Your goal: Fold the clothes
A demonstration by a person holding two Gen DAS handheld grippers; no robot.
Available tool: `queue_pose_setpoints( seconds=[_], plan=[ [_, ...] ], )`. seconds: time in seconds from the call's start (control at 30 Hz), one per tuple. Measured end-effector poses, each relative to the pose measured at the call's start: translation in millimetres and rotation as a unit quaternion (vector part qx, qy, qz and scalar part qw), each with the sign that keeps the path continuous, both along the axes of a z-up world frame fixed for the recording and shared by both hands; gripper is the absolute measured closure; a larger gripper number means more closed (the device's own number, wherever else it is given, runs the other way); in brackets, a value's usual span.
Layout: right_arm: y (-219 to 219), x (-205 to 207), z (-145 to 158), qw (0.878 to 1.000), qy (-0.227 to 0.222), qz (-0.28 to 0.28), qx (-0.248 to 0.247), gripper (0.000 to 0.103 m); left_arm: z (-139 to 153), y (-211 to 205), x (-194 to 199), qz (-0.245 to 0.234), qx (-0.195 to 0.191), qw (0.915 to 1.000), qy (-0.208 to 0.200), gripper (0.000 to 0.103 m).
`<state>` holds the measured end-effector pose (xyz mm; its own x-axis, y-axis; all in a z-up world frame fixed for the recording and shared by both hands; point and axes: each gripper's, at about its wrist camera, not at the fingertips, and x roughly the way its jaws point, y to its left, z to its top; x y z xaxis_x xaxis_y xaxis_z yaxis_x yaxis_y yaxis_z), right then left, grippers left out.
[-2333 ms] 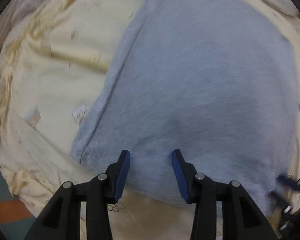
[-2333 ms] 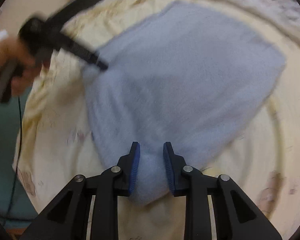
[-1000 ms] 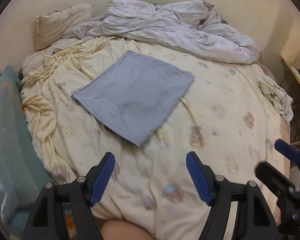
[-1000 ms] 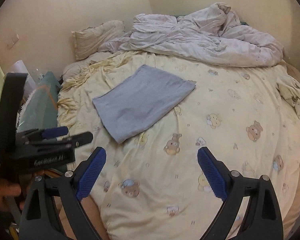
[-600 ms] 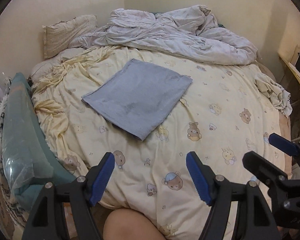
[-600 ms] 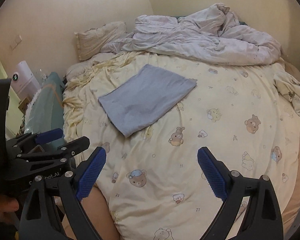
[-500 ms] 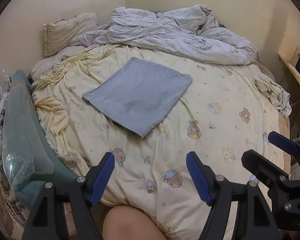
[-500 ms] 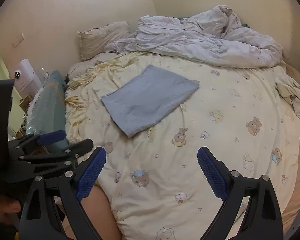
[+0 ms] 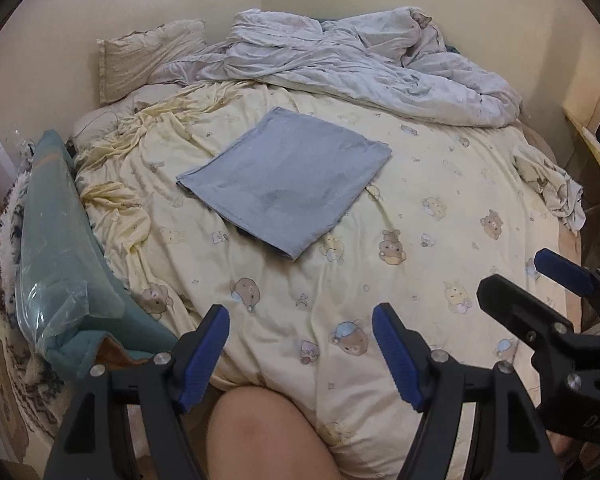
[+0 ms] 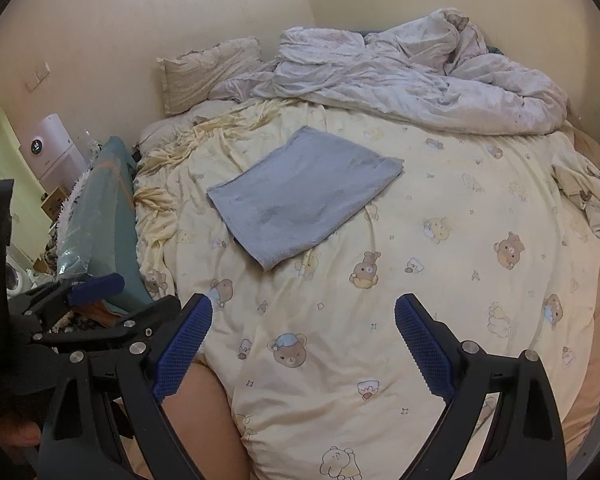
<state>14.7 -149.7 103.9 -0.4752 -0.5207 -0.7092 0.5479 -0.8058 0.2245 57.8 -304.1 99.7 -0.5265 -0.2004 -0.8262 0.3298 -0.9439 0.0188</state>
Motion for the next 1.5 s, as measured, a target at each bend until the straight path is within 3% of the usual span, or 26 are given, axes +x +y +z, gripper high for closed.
queue_pose_setpoints(
  seconds=[0.2, 0.47, 0.67, 0.87, 1.13, 1.5],
  plan=[
    [36.2, 2.7, 10.1, 1.0, 0.013, -0.02, -0.008, 0.008, 8.2, 29.9, -8.3, -0.025, 0.014, 0.9995, 0.008, 0.028],
    [146.5, 1.1, 13.5, 0.993, 0.029, -0.11, 0.024, 0.008, 0.0, 141.7, -43.9, -0.113, 0.033, 0.9928, 0.022, 0.028],
    [242.4, 4.6, 11.4, 0.974, 0.022, -0.217, 0.058, 0.008, -8.2, 233.1, -63.0, -0.192, 0.055, 0.9794, 0.027, 0.028],
    [304.2, 16.9, 11.0, 0.957, 0.021, -0.277, 0.084, 0.008, -17.1, 298.9, -72.1, -0.241, 0.061, 0.9685, 0.012, 0.028],
    [345.6, 21.4, 2.2, 0.947, 0.007, -0.313, 0.077, 0.008, -26.2, 332.4, -82.3, -0.251, 0.056, 0.9664, 0.001, 0.028],
    [337.2, -25.6, -15.1, 0.952, 0.006, -0.298, 0.075, 0.008, -39.5, 324.2, -121.8, -0.227, 0.037, 0.9731, 0.003, 0.028]
  ],
)
